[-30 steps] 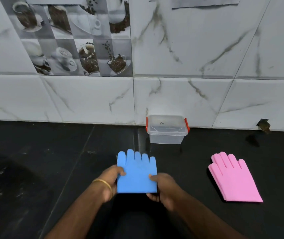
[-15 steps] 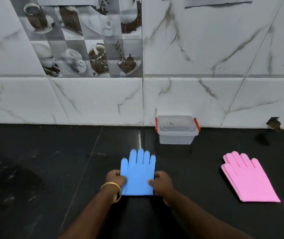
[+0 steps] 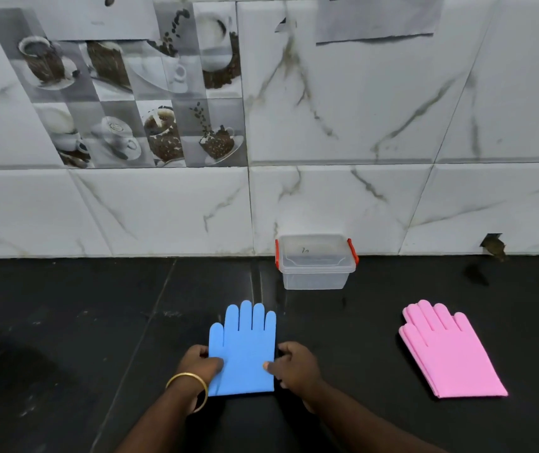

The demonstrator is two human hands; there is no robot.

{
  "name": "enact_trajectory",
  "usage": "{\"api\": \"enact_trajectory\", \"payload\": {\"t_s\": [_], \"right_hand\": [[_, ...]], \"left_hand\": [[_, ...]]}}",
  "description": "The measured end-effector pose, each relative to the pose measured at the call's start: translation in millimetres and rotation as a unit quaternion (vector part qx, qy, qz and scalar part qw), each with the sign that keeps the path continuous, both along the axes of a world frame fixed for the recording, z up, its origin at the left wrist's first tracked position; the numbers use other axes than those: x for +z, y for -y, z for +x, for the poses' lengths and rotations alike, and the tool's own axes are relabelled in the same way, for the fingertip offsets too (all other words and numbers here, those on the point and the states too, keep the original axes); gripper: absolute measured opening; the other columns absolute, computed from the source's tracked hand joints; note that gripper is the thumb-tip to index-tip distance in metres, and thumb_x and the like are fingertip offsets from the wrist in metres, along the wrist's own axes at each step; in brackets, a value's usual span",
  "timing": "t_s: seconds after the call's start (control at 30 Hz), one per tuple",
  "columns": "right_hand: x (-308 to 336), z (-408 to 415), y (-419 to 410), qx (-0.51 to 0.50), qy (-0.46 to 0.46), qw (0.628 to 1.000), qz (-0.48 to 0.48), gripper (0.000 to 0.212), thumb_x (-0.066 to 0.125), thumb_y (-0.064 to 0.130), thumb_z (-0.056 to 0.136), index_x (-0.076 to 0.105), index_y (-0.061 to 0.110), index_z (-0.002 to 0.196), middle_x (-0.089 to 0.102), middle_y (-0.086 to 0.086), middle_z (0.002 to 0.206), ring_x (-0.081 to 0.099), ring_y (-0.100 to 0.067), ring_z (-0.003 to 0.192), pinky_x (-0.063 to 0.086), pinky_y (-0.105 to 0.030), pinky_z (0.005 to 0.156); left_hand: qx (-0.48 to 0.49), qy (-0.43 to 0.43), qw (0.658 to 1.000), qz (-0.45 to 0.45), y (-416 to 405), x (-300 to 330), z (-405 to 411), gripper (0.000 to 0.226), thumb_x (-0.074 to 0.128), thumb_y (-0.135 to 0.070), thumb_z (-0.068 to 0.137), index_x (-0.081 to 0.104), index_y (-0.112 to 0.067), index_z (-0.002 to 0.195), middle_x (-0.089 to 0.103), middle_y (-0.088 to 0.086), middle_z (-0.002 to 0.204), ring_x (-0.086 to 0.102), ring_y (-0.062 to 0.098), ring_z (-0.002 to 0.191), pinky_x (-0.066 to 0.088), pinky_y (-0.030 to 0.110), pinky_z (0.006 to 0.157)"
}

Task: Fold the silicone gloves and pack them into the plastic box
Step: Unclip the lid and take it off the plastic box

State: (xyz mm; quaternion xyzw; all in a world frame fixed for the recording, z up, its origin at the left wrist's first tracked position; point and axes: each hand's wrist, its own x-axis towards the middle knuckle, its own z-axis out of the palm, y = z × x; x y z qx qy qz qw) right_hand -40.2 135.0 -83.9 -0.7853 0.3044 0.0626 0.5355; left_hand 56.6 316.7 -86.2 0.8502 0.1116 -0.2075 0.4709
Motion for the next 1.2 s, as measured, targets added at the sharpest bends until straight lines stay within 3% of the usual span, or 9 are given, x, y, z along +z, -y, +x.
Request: {"api": "enact_trajectory", "payload": {"t_s": [0.1, 0.2, 0.37, 0.53, 0.67, 0.83, 0.93, 1.07, 1.2], "right_hand": [[1, -10, 11, -0.019, 0.006, 1.000, 0.020, 0.057, 0.079, 0.027, 0.076, 0.057, 0.006, 0.125, 0.071, -0.008, 0.098, 0.066, -0.017, 0.085, 0.058, -0.038, 0.085], [3, -23, 36, -0.037, 0.013, 0.998, 0.038, 0.057, 0.080, 0.027, 0.075, 0.057, 0.013, 0.125, 0.071, -0.001, 0.093, 0.066, -0.014, 0.085, 0.056, -0.033, 0.085], [6, -43, 78, -0.078, 0.028, 0.996, 0.041, 0.039, 0.079, 0.024, 0.076, 0.062, 0.014, 0.111, 0.069, -0.002, 0.088, 0.065, -0.014, 0.080, 0.056, -0.037, 0.085], [14, -47, 118, -0.073, 0.045, 0.996, -0.023, 0.040, 0.076, 0.028, 0.079, 0.062, 0.014, 0.115, 0.069, 0.001, 0.089, 0.066, -0.012, 0.085, 0.054, -0.031, 0.090], [21, -40, 146, -0.045, 0.068, 0.985, -0.155, 0.055, 0.068, 0.038, 0.085, 0.052, 0.020, 0.133, 0.062, 0.001, 0.124, 0.058, -0.011, 0.114, 0.046, -0.028, 0.100], [38, -15, 176, -0.033, 0.128, 0.920, -0.368, 0.075, 0.053, 0.054, 0.089, 0.031, 0.018, 0.151, 0.034, -0.004, 0.156, 0.031, -0.021, 0.144, 0.028, -0.035, 0.116], [50, 8, 192, -0.028, 0.138, 0.908, -0.395, 0.079, 0.051, 0.059, 0.088, 0.026, 0.020, 0.151, 0.027, -0.006, 0.160, 0.025, -0.025, 0.147, 0.027, -0.040, 0.117], [56, 46, 208, -0.014, 0.158, 0.893, -0.421, 0.085, 0.045, 0.064, 0.087, 0.017, 0.022, 0.155, 0.026, -0.008, 0.160, 0.026, -0.027, 0.147, 0.032, -0.044, 0.115], [50, 88, 214, -0.016, 0.128, 0.897, -0.422, 0.089, 0.039, 0.071, 0.087, 0.017, 0.016, 0.154, 0.015, -0.014, 0.163, 0.017, -0.033, 0.150, 0.026, -0.046, 0.116]], "left_hand": [[0.006, 0.014, 1.000, 0.011, 0, -2, 0, 0.014, 0.072, -0.008, 0.073, 0.063, -0.010, 0.084, 0.068, 0.015, 0.088, 0.063, 0.027, 0.076, 0.052, 0.036, 0.073], [-0.011, 0.015, 0.998, 0.058, 9, 0, 0, 0.028, 0.077, -0.026, 0.076, 0.066, -0.004, 0.089, 0.069, 0.017, 0.092, 0.063, 0.029, 0.078, 0.052, 0.039, 0.076], [-0.005, 0.086, 0.972, 0.219, 28, 15, -14, 0.068, 0.067, -0.065, 0.071, 0.059, -0.018, 0.119, 0.055, 0.015, 0.129, 0.050, 0.038, 0.119, 0.038, 0.045, 0.101], [-0.038, 0.234, 0.946, 0.222, 79, 28, -25, 0.074, 0.069, -0.058, 0.074, 0.050, -0.017, 0.133, 0.027, 0.013, 0.154, 0.026, 0.037, 0.139, 0.026, 0.058, 0.108], [-0.133, 0.317, 0.912, 0.225, 116, 29, -15, 0.077, 0.066, -0.061, 0.076, 0.049, -0.016, 0.136, 0.023, 0.013, 0.156, 0.025, 0.034, 0.140, 0.031, 0.058, 0.105], [-0.219, 0.378, 0.864, 0.249, 159, 40, 8, 0.090, 0.040, -0.077, 0.075, 0.040, -0.017, 0.142, 0.018, 0.013, 0.159, 0.022, 0.033, 0.143, 0.032, 0.056, 0.105], [-0.247, 0.384, 0.849, 0.265, 184, 50, 26, 0.093, 0.028, -0.079, 0.075, 0.030, -0.020, 0.146, 0.015, 0.011, 0.160, 0.017, 0.031, 0.145, 0.028, 0.056, 0.108], [-0.270, 0.383, 0.840, 0.274, 211, 58, 56, 0.087, 0.034, -0.072, 0.084, 0.017, -0.019, 0.151, 0.002, 0.006, 0.163, 0.007, 0.029, 0.148, 0.022, 0.054, 0.112], [-0.279, 0.367, 0.844, 0.274, 233, 62, 87, 0.084, 0.031, -0.066, 0.090, 0.013, -0.013, 0.153, 0.001, 0.010, 0.163, 0.001, 0.028, 0.150, 0.014, 0.049, 0.117]]}}
